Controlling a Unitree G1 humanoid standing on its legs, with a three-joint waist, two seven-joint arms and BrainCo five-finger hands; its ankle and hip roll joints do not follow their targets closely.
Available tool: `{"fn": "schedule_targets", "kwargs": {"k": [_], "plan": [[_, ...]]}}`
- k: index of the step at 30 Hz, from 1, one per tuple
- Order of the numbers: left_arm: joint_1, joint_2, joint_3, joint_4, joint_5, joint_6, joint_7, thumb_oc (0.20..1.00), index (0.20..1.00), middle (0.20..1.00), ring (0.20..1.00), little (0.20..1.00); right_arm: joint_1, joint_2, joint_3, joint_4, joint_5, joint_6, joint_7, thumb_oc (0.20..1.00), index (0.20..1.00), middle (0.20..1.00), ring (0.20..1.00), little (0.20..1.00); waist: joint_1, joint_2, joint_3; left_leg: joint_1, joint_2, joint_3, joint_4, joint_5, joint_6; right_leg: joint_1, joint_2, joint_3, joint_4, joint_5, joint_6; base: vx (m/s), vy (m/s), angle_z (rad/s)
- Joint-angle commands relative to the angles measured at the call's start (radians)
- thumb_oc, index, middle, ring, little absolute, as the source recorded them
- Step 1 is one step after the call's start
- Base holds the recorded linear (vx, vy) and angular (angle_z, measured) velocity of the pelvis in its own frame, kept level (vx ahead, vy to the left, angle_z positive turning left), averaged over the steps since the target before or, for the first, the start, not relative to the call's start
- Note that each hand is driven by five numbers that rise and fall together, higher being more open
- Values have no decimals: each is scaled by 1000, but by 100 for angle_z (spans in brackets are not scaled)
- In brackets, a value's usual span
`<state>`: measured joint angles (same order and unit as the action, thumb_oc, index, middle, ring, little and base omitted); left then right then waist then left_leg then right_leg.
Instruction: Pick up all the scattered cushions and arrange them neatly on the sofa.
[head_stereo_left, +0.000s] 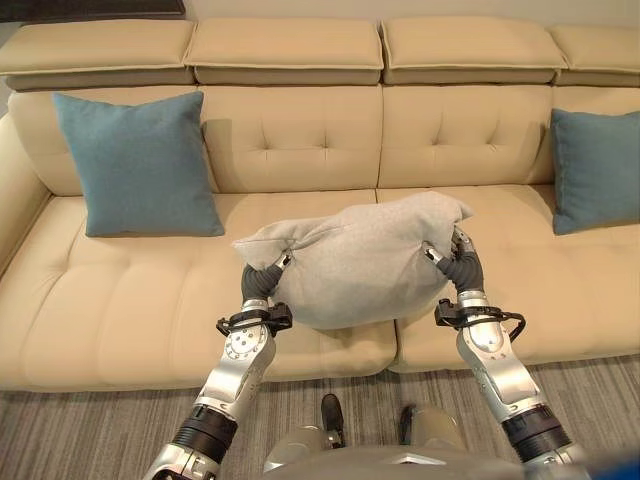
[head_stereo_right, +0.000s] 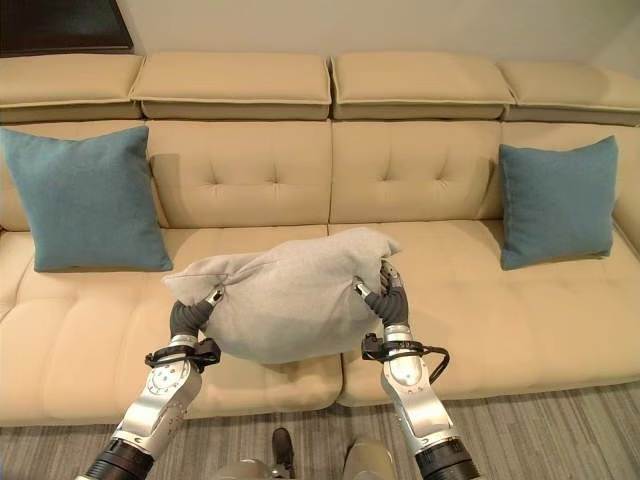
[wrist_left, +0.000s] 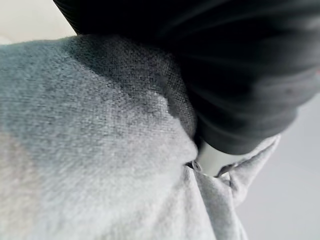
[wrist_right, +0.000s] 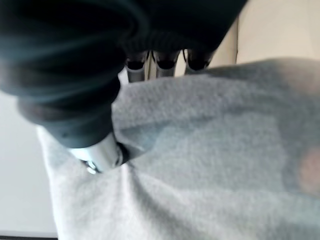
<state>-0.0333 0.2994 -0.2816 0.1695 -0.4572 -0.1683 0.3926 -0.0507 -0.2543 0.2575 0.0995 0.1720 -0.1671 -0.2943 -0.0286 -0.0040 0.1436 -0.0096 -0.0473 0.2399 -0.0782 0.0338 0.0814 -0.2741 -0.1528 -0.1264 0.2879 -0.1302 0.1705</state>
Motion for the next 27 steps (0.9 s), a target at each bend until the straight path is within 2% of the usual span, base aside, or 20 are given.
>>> {"fn": "schedule_targets", "kwargs": {"k": [1,3,5,9,11,12,13,14,17,22,27], "plan": [[-59,-45,-64,-99,49,-91,-66,200,200,200,200,200,-90,20,18,-69,-13,-111,29,200,200,200,200,200,-11,-17,-56,34,34,-74,69,-96,-81,124,57,-35,-204,157,-11,103,-112,17],[-54,-60,-71,-97,40,-95,-75,200,200,200,200,200,-76,13,6,-65,-17,-111,23,200,200,200,200,200,-15,-23,-69,37,34,-85,79,-109,-95,167,68,-16,-255,164,-23,125,-156,22],[-53,-68,-77,-92,35,-92,-81,200,200,200,200,200,-58,0,-5,-67,-20,-110,20,200,200,200,200,200,-21,-25,-77,32,42,-91,114,-124,-111,202,72,-25,-286,165,-31,99,-156,25],[-76,-84,-94,-79,23,-88,-81,200,200,200,200,200,-29,-25,-26,-74,-18,-110,7,200,200,200,200,200,-37,-40,-62,-51,74,-97,304,-154,-146,254,67,-54,-310,146,-56,46,-116,41],[-88,-88,-91,-72,24,-84,-78,200,200,200,200,200,-24,-34,-25,-71,-19,-103,5,200,200,200,200,200,-33,-44,-60,-79,87,-110,336,-138,-152,278,69,-61,-321,133,-67,80,-34,42],[-94,-85,-89,-74,33,-80,-72,200,200,200,200,200,-26,-36,-24,-68,-21,-98,2,200,200,200,200,200,-30,-50,-64,-100,94,-128,301,-122,-150,284,66,-60,-326,129,-64,148,9,16],[-99,-83,-89,-77,39,-77,-66,200,200,200,200,200,-26,-37,-24,-66,-20,-99,0,200,200,200,200,200,-25,-49,-66,-110,99,-151,242,-84,-153,289,72,-53,-324,120,-63,169,63,11],[-99,-83,-87,-81,38,-77,-60,200,200,200,200,200,-25,-34,-23,-62,-10,-93,-2,200,200,200,200,200,-19,-40,-63,-118,102,-174,198,-59,-157,291,79,-40,-317,107,-65,153,89,0],[-79,-83,-89,-85,33,-74,-71,200,200,200,200,200,-10,-31,-24,-57,-10,-90,5,200,200,200,200,200,-22,-25,-77,-84,106,-170,143,-42,-162,305,84,-35,-315,94,-68,151,117,-33],[-60,-64,-90,-97,50,-66,-83,200,200,200,200,200,-14,-20,-19,-61,-29,-80,13,200,200,200,200,200,-12,-19,-102,9,83,-147,63,-48,-143,336,67,-12,-315,92,-55,159,132,-24],[-114,-50,-83,-95,78,-68,-64,200,200,200,200,200,-62,-28,-29,-64,-51,-78,-6,200,200,200,200,200,-9,-23,-112,35,69,-129,43,-63,-130,339,56,2,-310,93,-41,118,79,2]]}}
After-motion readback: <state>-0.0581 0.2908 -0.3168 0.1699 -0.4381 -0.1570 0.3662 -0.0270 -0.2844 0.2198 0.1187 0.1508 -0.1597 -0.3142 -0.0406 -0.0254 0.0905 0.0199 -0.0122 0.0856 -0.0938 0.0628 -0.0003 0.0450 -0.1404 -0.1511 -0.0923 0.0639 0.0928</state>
